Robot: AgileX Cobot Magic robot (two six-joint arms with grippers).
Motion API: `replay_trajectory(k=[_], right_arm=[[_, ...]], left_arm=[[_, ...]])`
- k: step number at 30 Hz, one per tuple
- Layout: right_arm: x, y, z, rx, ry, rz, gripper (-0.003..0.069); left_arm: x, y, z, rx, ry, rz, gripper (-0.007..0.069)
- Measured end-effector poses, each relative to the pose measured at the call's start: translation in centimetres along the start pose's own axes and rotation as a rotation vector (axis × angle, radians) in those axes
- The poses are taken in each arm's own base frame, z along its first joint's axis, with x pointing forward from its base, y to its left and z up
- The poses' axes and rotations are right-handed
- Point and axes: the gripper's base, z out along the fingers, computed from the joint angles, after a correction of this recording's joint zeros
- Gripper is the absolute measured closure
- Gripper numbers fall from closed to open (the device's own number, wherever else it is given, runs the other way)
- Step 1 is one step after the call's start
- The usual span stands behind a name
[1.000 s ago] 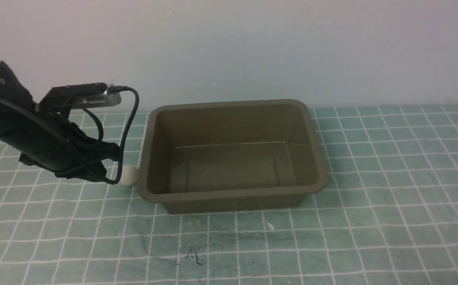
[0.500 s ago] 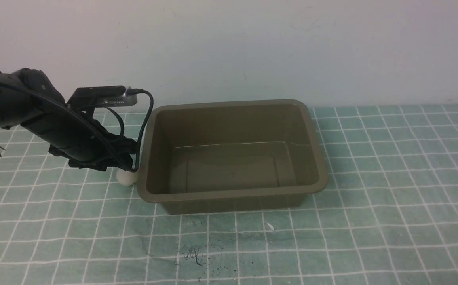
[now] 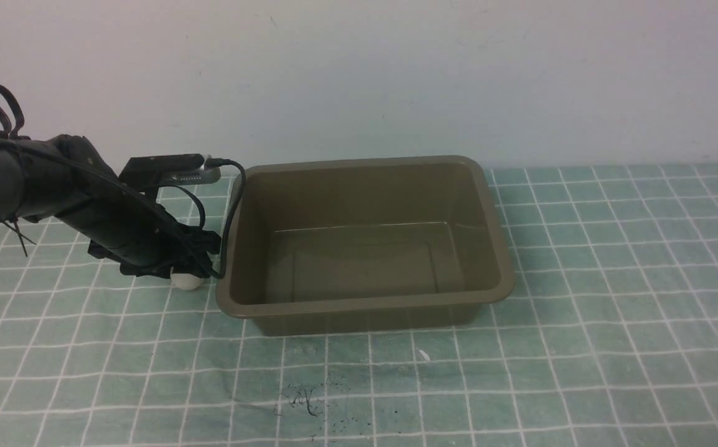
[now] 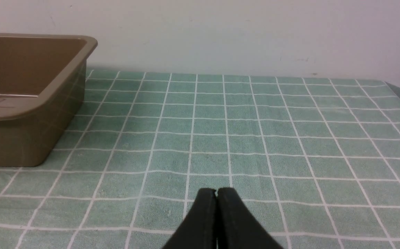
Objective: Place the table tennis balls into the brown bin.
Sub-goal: 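Reach for and grasp a ping pong ball on the table beside the basket, then drop the ball into the bin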
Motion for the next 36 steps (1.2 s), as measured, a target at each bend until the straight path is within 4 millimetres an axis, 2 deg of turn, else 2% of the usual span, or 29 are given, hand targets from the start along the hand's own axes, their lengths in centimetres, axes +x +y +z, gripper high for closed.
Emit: replay_trajectory(k=[3,6,8,10,11,14,18,22,25,27,28,29,30,31,33,35,36], right_arm=[[0.0,0.0,0.0,0.0,0.0,0.0,0.0673],[0.0,0.0,0.0,0.0,0.0,0.0,0.0673],[0.0,0.0,0.0,0.0,0.0,0.0,0.0673],[0.0,0.0,0.0,0.0,0.0,0.0,0.0673],[0.0,0.0,0.0,0.0,0.0,0.0,0.0673],[0.0,0.0,0.0,0.0,0.0,0.0,0.0673],[0.0,0.0,0.0,0.0,0.0,0.0,0.0673],[0.0,0.0,0.0,0.0,0.0,0.0,0.0673],[0.0,0.0,0.0,0.0,0.0,0.0,0.0673],[0.0,0.0,0.0,0.0,0.0,0.0,0.0673],[0.0,0.0,0.0,0.0,0.0,0.0,0.0673],[0.0,0.0,0.0,0.0,0.0,0.0,0.0673],[0.0,0.0,0.0,0.0,0.0,0.0,0.0673],[0.0,0.0,0.0,0.0,0.0,0.0,0.0673],[0.0,0.0,0.0,0.0,0.0,0.0,0.0673],[0.0,0.0,0.0,0.0,0.0,0.0,0.0673],[0.0,0.0,0.0,0.0,0.0,0.0,0.0673]], left_arm=[[-0.3,-0.3,-1.1,0.004,0.015,0.028,0.0279],[-2.1,-1.4,-5.4,0.016,-0.051,0.073,0.0276],[-2.9,-2.4,-7.3,0.035,-0.086,0.09,0.0276],[-3.4,-4.5,-9.5,0.083,-0.128,0.125,0.0276],[-3.5,-5.2,-9.9,0.098,-0.136,0.138,0.0276],[-3.3,-8.5,-10.0,0.161,-0.134,0.195,0.0276],[-2.4,-11.7,-8.2,0.203,-0.089,0.261,0.0257],[-2.4,-13.1,-8.0,0.215,-0.11,0.281,0.0122],[-2.9,-13.5,-9.5,0.222,-0.126,0.265,0.0095],[-3.0,-13.7,-12.0,0.206,-0.125,0.27,0.0164],[-2.6,-13.6,-14.9,0.174,-0.138,0.275,0.0283],[-2.4,-13.6,-16.1,0.159,-0.155,0.28,0.0321],[-1.8,-13.4,-18.5,0.134,-0.183,0.269,0.0457],[-1.3,-13.3,-20.2,0.122,-0.212,0.266,0.0516],[0.5,-13.1,-24.3,0.111,-0.305,0.262,0.0592],[1.8,-13.0,-26.4,0.114,-0.362,0.264,0.0612],[4.0,-12.6,-28.2,0.12,-0.431,0.264,0.0624]])
